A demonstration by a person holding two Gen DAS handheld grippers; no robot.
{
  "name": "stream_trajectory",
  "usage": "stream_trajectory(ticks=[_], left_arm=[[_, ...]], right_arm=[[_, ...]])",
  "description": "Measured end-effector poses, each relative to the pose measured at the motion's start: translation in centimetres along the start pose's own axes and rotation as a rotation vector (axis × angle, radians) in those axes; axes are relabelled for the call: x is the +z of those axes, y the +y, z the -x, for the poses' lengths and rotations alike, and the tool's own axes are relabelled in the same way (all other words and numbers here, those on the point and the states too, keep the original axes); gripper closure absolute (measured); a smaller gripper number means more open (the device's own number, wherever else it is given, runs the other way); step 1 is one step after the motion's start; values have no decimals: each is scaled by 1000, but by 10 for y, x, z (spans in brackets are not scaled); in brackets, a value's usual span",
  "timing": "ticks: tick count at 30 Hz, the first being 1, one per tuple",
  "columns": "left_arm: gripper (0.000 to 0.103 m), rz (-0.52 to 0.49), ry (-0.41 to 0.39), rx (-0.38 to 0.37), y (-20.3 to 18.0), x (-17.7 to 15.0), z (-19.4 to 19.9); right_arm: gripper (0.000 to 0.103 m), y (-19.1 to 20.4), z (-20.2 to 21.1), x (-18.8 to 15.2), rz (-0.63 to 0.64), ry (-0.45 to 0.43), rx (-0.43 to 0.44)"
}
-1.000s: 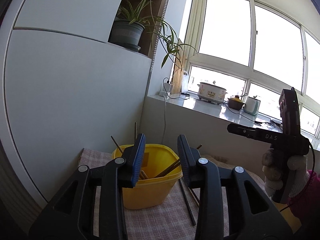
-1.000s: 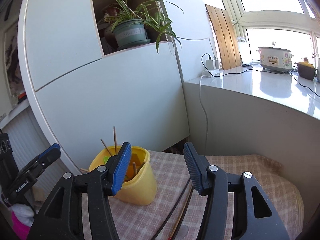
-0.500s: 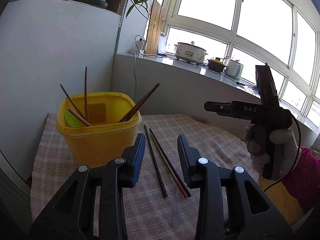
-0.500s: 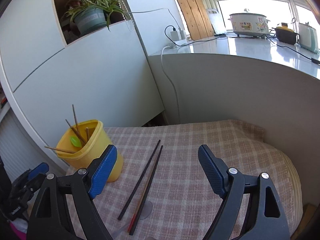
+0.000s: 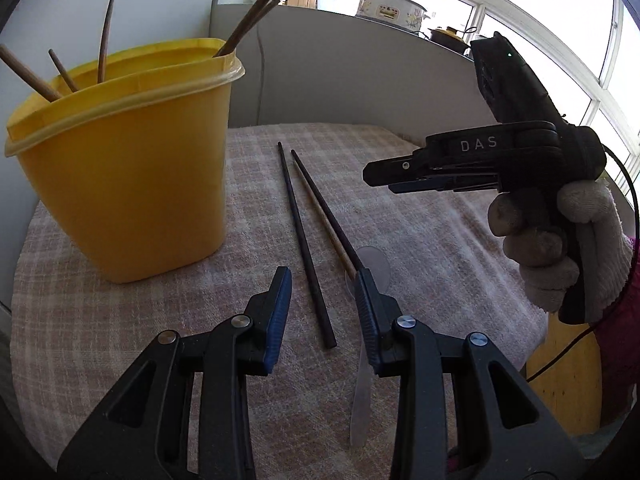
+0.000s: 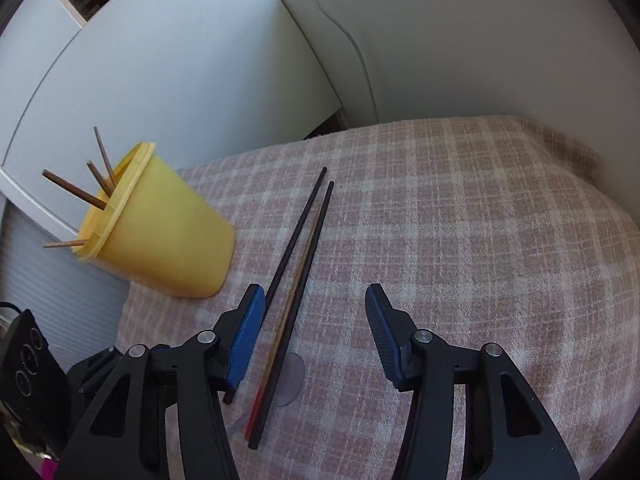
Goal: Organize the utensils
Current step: 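Move both open tools back over the black chopsticks on the cloth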
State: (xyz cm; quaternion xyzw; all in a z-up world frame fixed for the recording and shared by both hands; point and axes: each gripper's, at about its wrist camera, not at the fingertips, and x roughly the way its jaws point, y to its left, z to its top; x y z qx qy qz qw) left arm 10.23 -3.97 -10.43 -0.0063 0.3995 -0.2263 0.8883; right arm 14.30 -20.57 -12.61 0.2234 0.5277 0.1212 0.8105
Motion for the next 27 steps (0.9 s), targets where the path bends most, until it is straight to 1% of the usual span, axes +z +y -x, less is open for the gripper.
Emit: stream_trajectory(ticks=[1,2,4,7,10,14,16,22,25,27], left_arm=[[74,-9,10,9,-1,2,-5],[76,-14,22,13,-3,3,-11],[77,-9,39,21,-3,4,-19],[80,-15,56,43,-4,7,-29],[83,-10,69,56,-3,10,-38],[86,-17,82,79,-3,11,-46],[88,-21,89,85,-2,11,-50],[88,-28,105,94,-3,10,-60],[91,-31,107,96,-4,11,-67],[94,-25,105,96,-4,11,-69]], right_arm=[[66,-2,-6,1,-16,20,13],[69,-3,-12,2,-30,40,20],[71,-5,-22,4,-48,64,32],[78,-7,-34,5,-69,94,49],[80,-7,-42,4,-88,110,60],[88,-8,-47,4,-102,118,58],[90,-7,-49,4,-113,118,59],[91,-11,-52,7,-122,129,65],[92,-11,-52,8,-104,132,46],[92,-4,-58,7,-105,140,44]])
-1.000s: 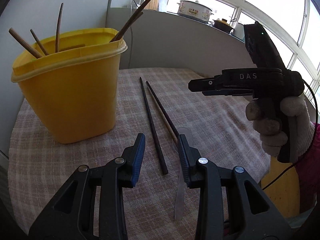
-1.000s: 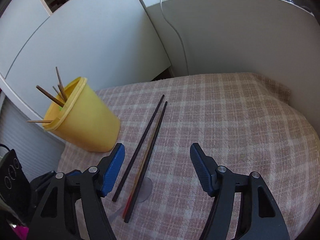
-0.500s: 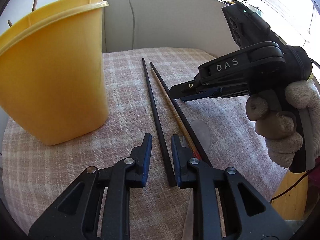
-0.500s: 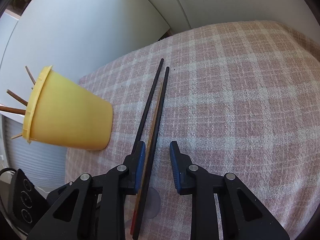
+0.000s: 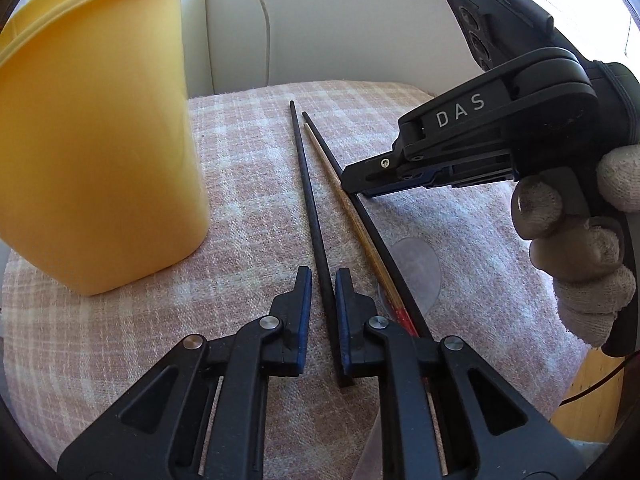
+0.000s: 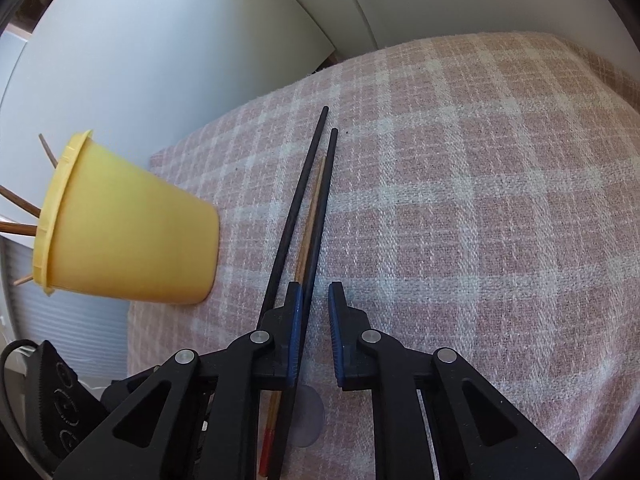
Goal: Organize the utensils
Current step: 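Move both open tools back over the black chopsticks on the cloth, then close the right tool on a black chopstick while the left tool grasps another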
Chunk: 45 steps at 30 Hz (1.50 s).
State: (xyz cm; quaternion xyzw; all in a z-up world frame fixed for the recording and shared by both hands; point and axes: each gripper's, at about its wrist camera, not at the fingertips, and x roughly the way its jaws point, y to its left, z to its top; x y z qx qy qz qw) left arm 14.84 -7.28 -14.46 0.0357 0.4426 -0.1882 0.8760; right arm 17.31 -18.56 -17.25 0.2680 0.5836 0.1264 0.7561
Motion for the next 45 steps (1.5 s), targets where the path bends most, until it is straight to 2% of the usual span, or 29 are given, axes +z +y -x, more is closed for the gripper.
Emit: stream_trajectory(ticks=[4,7,10,18,28,31,37,45], left_arm=[[96,7,0,-2,-1,-1,-2],[96,15,-1,-9,0,-4,-2],[97,18,0,-15,3,-7,-1],[98,17,12,-25,13,-15,11],[98,-9,53,-28,20,-37,35],[98,-19,74,-17,20,-33,38],[93,-77,65,34,6,-11,30],[93,-105,94,90,-3,9,3]], right_arm=[[92,21,-8,-1,29,6,-30],[98,27,-13,0,16,14,-18],[99,32,-15,1,21,12,-25],[99,24,-6,4,-6,-5,-23],[99,13,6,1,86,16,-109],[99,6,14,-6,110,26,-125],[99,0,14,-20,127,33,-154],[99,8,9,7,147,45,-185]])
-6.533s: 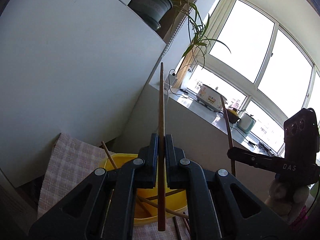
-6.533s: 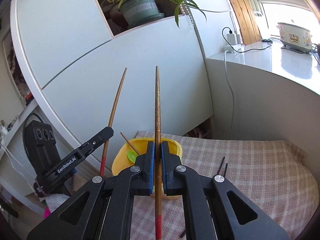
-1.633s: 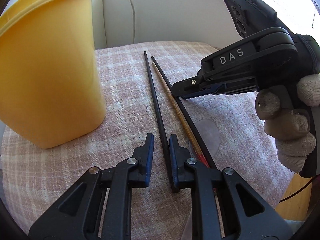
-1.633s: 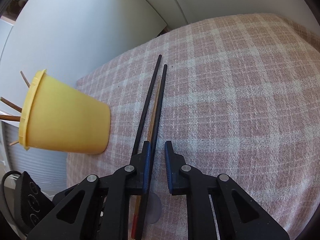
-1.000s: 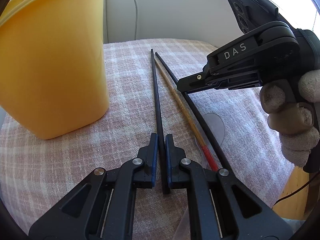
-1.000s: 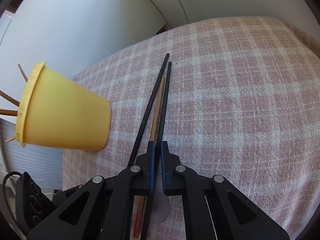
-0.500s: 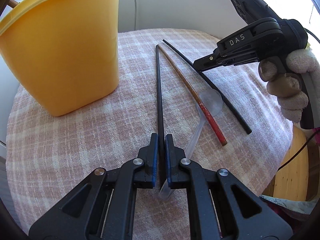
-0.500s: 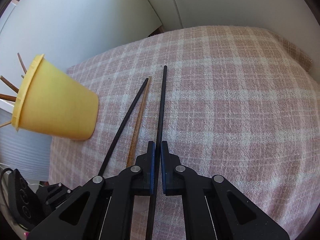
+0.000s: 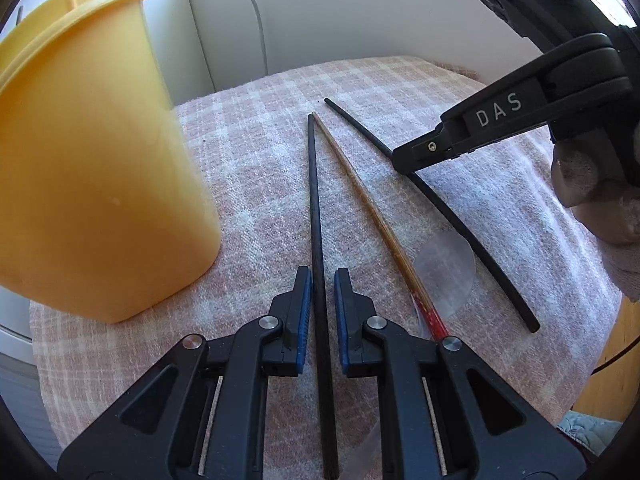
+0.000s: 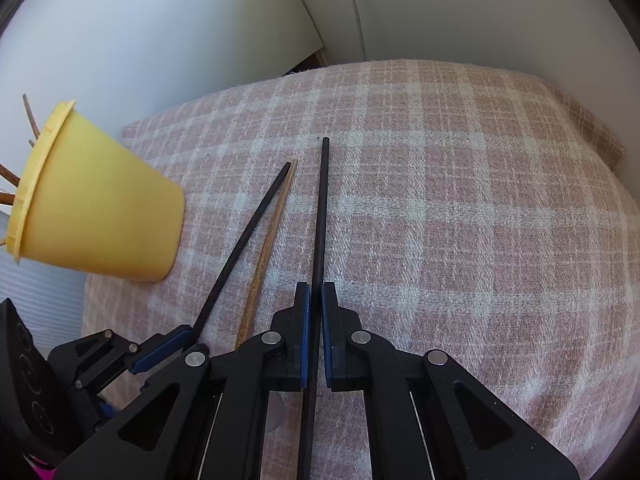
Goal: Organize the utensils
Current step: 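Close the right tool on a black chopstick while the left tool grasps another, then lift the black chopsticks in both tools and carry them over the container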
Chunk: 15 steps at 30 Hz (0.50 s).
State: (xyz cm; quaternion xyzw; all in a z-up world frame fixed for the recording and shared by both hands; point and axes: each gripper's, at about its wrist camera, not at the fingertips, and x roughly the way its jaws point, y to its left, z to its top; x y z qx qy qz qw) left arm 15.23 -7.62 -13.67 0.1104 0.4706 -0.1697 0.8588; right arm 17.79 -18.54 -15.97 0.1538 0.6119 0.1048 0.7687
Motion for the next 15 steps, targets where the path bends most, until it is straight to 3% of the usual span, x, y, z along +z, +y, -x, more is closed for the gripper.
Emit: stream_trajectory(ticks=[5,15], left_arm=[[94,-22,0,-4,-3,6,-7],[100,70,-38,-103,8,-2,3]], right_arm=[[98,4,-10,8,13,10,-18],[98,12,-7,-7,20,-31,-3]])
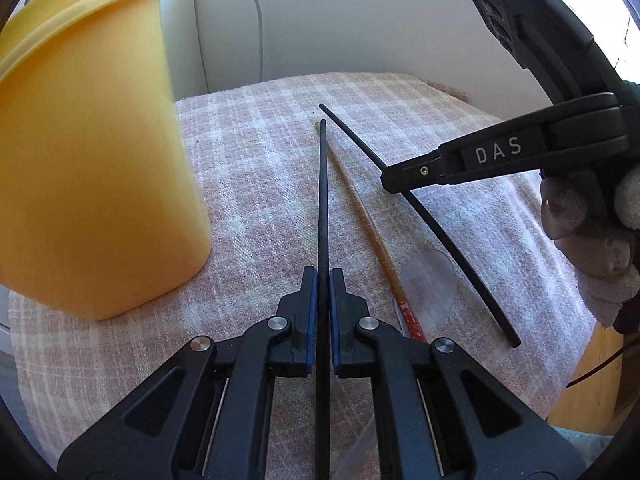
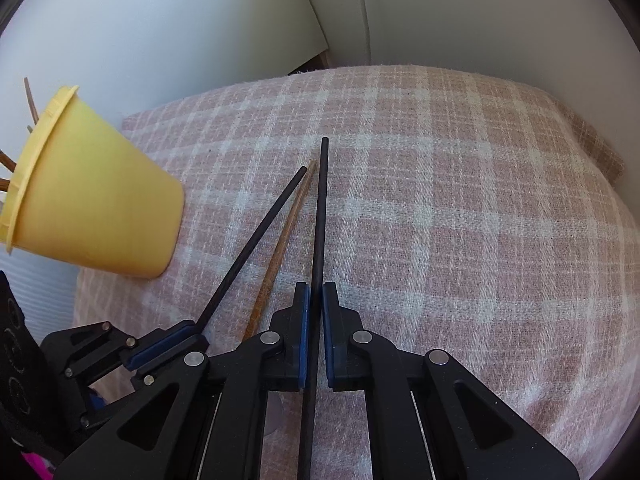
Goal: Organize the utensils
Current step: 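Lift the black chopsticks in both tools and carry them over the container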
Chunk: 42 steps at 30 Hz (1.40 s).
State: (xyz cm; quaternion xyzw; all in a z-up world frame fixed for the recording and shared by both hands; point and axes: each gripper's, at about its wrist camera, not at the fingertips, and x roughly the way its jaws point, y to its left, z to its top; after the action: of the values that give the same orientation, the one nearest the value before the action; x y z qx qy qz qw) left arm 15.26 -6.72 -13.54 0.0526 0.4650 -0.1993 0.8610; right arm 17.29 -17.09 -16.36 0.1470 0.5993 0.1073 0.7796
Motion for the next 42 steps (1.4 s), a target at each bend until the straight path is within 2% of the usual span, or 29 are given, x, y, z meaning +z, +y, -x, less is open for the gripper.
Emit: stream_trajectory(ticks=[12,20,25,30,42], left_arm=[[100,40,-88,-104,-3,-13,43],[100,57,-192,-180,-8,-16,84],[100,56,-271,-181,-11,-8,108],[100,69,-348,-149,-3,-1,131],[100,133,-458,-134,32,15,159]], right_arm=[[98,-12,63,-19,-12,-142,39],[99,-6,102,-31,14,-246,37],[99,2,125,-39,58,-300,26],[99,15,136,-48,97,-343,17],[99,41,173,-52,153,-450,15]])
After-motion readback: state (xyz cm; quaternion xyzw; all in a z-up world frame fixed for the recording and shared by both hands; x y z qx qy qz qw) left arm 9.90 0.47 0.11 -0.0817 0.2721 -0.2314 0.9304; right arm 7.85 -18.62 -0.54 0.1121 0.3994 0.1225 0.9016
